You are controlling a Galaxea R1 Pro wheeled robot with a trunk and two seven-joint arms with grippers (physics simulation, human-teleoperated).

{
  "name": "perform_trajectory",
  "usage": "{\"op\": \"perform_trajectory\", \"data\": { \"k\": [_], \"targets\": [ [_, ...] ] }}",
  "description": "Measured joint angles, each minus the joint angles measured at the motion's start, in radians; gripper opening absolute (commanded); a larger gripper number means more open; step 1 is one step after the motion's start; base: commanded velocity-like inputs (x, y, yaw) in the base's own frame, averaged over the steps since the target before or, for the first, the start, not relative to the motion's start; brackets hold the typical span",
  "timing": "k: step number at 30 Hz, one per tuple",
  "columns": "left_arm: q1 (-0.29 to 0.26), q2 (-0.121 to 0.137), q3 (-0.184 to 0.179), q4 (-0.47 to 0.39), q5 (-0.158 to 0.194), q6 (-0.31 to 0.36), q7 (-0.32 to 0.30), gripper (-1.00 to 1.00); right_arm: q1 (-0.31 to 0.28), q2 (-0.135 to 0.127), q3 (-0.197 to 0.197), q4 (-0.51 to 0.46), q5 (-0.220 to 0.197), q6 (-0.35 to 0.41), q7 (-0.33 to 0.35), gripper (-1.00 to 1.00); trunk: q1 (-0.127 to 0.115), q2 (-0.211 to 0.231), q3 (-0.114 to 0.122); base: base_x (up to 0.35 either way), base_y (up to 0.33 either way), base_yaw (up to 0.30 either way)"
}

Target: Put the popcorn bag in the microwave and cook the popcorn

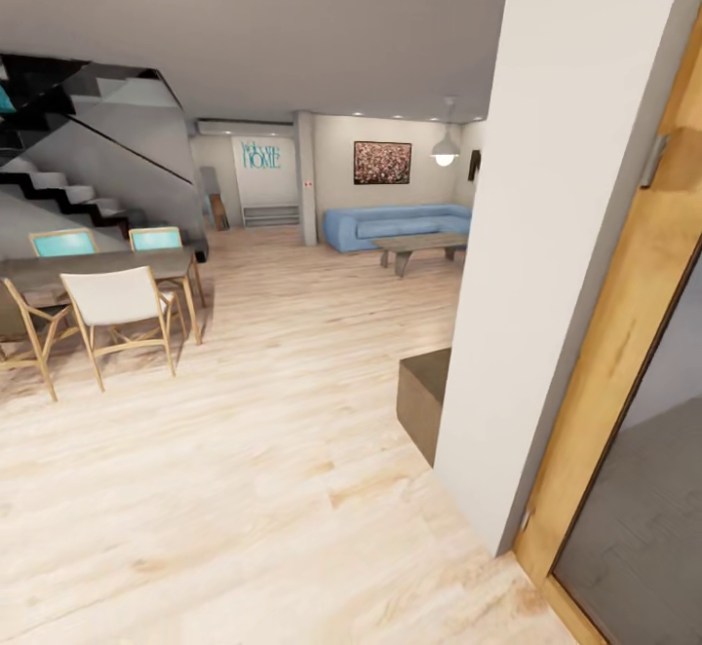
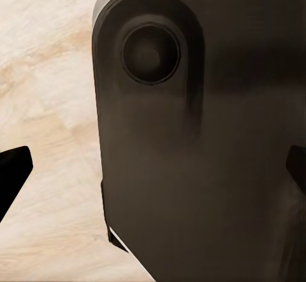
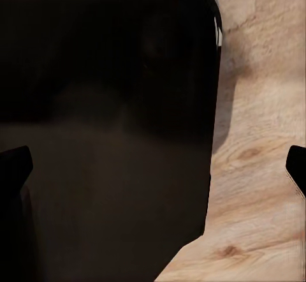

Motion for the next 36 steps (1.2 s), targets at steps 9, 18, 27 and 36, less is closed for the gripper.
{"op": "perform_trajectory", "data": {
  "k": [9, 18, 27, 36],
  "targets": [
    [0.000, 0.000, 0.000, 0.000, 0.000, 0.000, 0.000, 1.00, 0.000, 0.000, 0.000, 0.000, 0.000, 0.000, 0.000, 1.00, 0.000, 0.000, 0.000, 0.000, 0.000, 0.268],
    [0.000, 0.000, 0.000, 0.000, 0.000, 0.000, 0.000, 1.00, 0.000, 0.000, 0.000, 0.000, 0.000, 0.000, 0.000, 1.00, 0.000, 0.000, 0.000, 0.000, 0.000, 0.268],
    [0.000, 0.000, 0.000, 0.000, 0.000, 0.000, 0.000, 1.00, 0.000, -0.001, 0.001, 0.000, -0.001, 0.000, 0.000, 1.00, 0.000, 0.000, 0.000, 0.000, 0.000, 0.268],
    [0.000, -0.009, 0.001, -0.005, 0.002, 0.000, 0.000, 1.00, 0.000, 0.000, 0.000, 0.000, -0.001, 0.000, 0.000, 1.00, 0.000, 0.000, 0.000, 0.000, 0.000, 0.268]
  ]
}}
